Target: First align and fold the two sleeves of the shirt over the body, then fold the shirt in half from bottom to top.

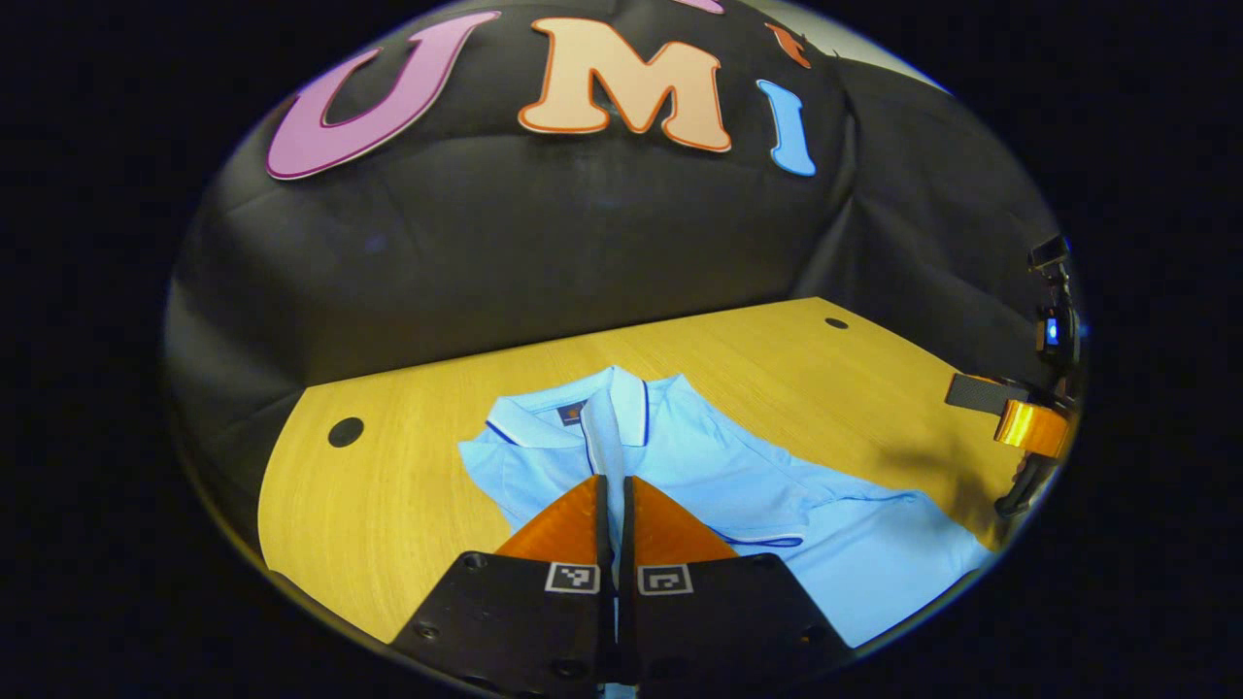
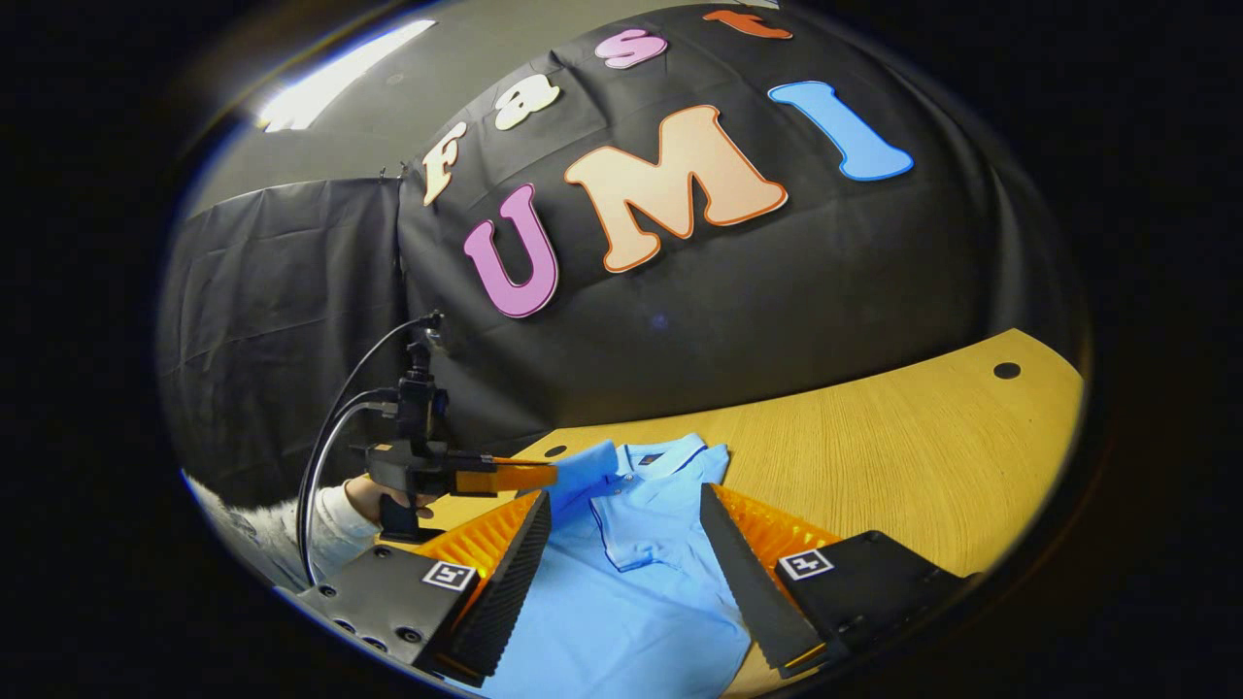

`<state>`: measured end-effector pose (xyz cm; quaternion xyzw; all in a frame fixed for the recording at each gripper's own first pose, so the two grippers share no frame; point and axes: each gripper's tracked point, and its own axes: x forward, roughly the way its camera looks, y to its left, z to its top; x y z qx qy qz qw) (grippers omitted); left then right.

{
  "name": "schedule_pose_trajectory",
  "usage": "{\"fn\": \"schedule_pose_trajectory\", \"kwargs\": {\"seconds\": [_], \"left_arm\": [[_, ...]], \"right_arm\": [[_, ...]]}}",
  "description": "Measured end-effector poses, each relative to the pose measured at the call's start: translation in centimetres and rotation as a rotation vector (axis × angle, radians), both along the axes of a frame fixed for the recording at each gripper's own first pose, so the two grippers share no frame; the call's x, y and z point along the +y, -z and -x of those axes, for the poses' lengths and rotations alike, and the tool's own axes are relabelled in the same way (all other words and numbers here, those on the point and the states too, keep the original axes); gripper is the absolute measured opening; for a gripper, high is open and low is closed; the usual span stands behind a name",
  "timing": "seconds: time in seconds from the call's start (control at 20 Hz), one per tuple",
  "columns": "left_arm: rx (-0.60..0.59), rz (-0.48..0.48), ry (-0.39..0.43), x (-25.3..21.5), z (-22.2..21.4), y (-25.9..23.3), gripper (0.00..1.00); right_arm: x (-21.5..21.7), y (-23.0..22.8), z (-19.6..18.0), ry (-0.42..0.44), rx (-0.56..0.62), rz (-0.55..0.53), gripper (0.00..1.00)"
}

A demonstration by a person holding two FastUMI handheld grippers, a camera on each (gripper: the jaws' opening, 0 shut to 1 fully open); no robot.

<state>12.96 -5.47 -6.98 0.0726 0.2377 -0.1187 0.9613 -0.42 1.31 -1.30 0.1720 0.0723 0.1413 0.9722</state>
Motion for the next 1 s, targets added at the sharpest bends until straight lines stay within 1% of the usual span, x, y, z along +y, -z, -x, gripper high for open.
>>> {"fn": "schedule_pose_trajectory", "kwargs": {"seconds": [0.1,0.15,0.2,0.25,0.3,0.4,0.45,0.6,0.75,0.8,0.9,1.0], "left_arm": [[0.006,-0.003,-0.014,-0.1,-0.4,0.5,0.07],[0.009,-0.008,-0.022,0.1,-0.5,0.6,0.14],[0.01,-0.01,-0.028,0.2,-0.4,0.5,0.16],[0.005,0.003,-0.028,0.2,-0.3,0.5,0.25],[0.003,0.022,-0.026,0.1,-0.1,0.4,0.39],[-0.008,0.036,-0.042,0.8,0.7,0.2,0.96],[-0.023,0.035,-0.052,1.4,1.0,-0.1,1.0],[-0.066,0.038,-0.067,2.5,3.1,-1.4,0.98],[-0.09,0.045,-0.077,3.1,6.4,-2.4,0.96],[-0.103,0.041,-0.075,3.3,7.8,-2.9,0.96],[-0.117,0.034,-0.063,3.1,10.6,-3.4,0.96],[-0.118,0.044,-0.048,2.7,13.8,-3.5,0.96]], "right_arm": [[0.0,0.0,0.0,0.002,0.001,0.007,0.97],[0.1,0.2,0.1,0.001,0.001,0.01,0.97],[0.2,0.2,0.0,0.0,0.001,0.014,0.97],[0.2,0.3,0.1,-0.001,0.002,0.021,0.97],[0.3,0.3,0.0,-0.002,0.003,0.029,0.97],[0.5,0.4,0.1,-0.006,0.001,0.041,0.97],[0.7,0.3,0.2,-0.01,-0.001,0.045,0.97],[1.3,-0.1,0.6,-0.024,-0.011,0.05,0.97],[2.4,0.0,1.6,-0.052,0.002,0.06,0.97],[2.7,0.2,2.2,-0.064,0.011,0.08,0.97],[2.8,1.0,3.5,-0.072,0.029,0.156,0.97],[3.7,1.5,5.3,-0.093,0.041,0.206,0.97]]}}
